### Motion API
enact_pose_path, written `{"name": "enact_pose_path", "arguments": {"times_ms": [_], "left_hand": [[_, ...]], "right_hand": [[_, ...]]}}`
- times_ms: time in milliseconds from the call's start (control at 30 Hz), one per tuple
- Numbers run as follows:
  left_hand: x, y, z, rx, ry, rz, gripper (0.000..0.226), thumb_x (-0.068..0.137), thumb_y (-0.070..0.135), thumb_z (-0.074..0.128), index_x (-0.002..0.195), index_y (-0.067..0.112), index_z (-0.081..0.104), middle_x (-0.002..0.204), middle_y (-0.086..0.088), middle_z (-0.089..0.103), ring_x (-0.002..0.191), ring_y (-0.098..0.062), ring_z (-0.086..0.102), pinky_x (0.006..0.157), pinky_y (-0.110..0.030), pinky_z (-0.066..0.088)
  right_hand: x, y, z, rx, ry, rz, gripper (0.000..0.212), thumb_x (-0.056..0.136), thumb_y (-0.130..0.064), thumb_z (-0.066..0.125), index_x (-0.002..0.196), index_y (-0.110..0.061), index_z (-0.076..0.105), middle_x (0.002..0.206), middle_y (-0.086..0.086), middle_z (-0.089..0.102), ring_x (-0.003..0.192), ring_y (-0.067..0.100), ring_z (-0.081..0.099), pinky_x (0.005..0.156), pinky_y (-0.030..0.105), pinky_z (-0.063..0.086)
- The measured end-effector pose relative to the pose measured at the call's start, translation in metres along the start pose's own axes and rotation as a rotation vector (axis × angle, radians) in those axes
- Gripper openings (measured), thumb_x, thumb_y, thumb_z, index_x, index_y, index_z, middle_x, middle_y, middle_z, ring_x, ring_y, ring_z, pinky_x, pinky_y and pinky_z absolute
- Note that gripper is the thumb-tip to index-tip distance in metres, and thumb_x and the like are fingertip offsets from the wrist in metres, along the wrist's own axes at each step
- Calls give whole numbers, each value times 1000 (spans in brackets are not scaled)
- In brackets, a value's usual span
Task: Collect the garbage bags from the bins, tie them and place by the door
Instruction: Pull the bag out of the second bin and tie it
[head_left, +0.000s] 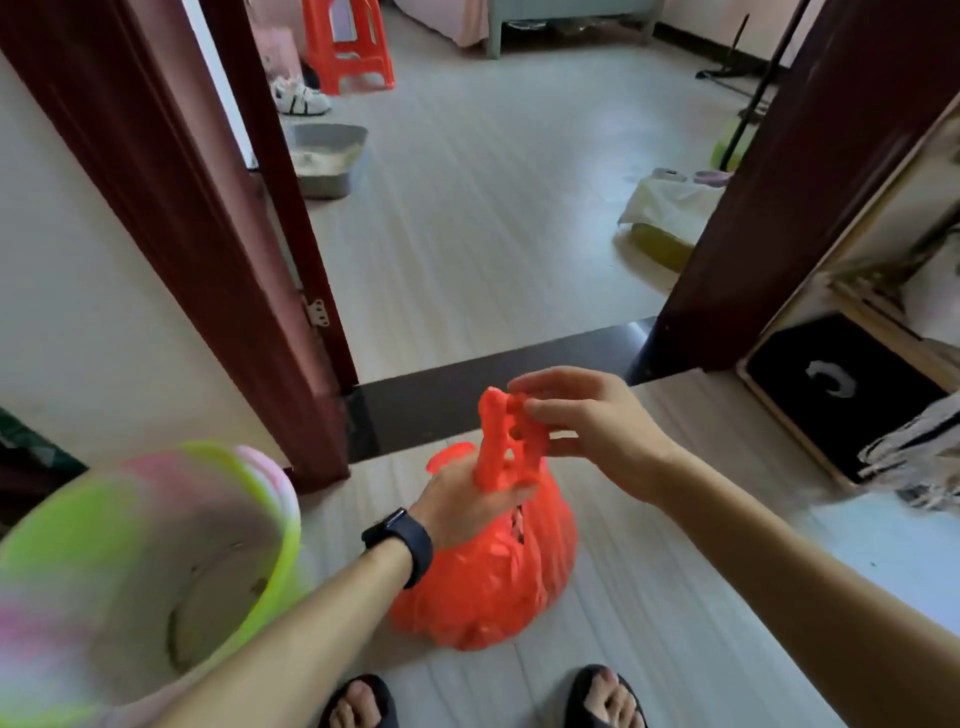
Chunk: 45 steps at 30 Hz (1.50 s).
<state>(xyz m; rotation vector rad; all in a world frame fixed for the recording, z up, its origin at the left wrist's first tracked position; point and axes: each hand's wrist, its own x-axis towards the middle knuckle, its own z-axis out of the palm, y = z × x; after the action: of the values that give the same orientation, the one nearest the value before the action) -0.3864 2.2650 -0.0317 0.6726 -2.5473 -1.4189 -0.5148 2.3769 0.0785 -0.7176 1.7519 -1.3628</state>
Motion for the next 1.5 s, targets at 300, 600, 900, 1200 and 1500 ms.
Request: {"name": "enact_pose_path", "arguments": {"times_ms": [300,600,900,1200,1500], "left_hand": [[22,-27,25,-423,13,-382,49,72,62,75,85,15,76,87,-6,77,86,-27,73,82,-42,56],[43,-25,4,-716,12,-408,23,80,36,78,96,20,76,98,-10,76,91,-27,71,83,-38,57],[-27,-81,10,-105,345,-1,90,78,86,38,143,23,43,144,11,47,136,-5,40,112,-32,30],[-42,-80,45,249,277,176,109,69,85,54,153,24,20,155,3,33,146,-14,27,118,-50,21],[22,-77,54,-221,666,-522,64,97,61,34,82,10,69,72,-13,72,79,-40,66,62,-28,43]], "right_hand": [[17,82,-54,-150,355,-94,32,87,-43,70,114,-27,65,97,-6,78,88,13,74,75,33,57],[26,161,32,-201,282,-93,24,100,-40,52,91,-41,75,85,-22,75,80,-3,70,69,17,50],[62,181,33,37,613,179,43,102,-46,40,78,-17,61,56,-1,65,53,19,66,69,51,58],[76,179,34,79,608,232,43,102,-47,37,80,-18,60,66,1,75,62,17,73,76,51,59],[63,199,31,-25,552,240,50,98,-52,41,71,-16,63,55,-2,69,54,12,67,64,32,51]]}}
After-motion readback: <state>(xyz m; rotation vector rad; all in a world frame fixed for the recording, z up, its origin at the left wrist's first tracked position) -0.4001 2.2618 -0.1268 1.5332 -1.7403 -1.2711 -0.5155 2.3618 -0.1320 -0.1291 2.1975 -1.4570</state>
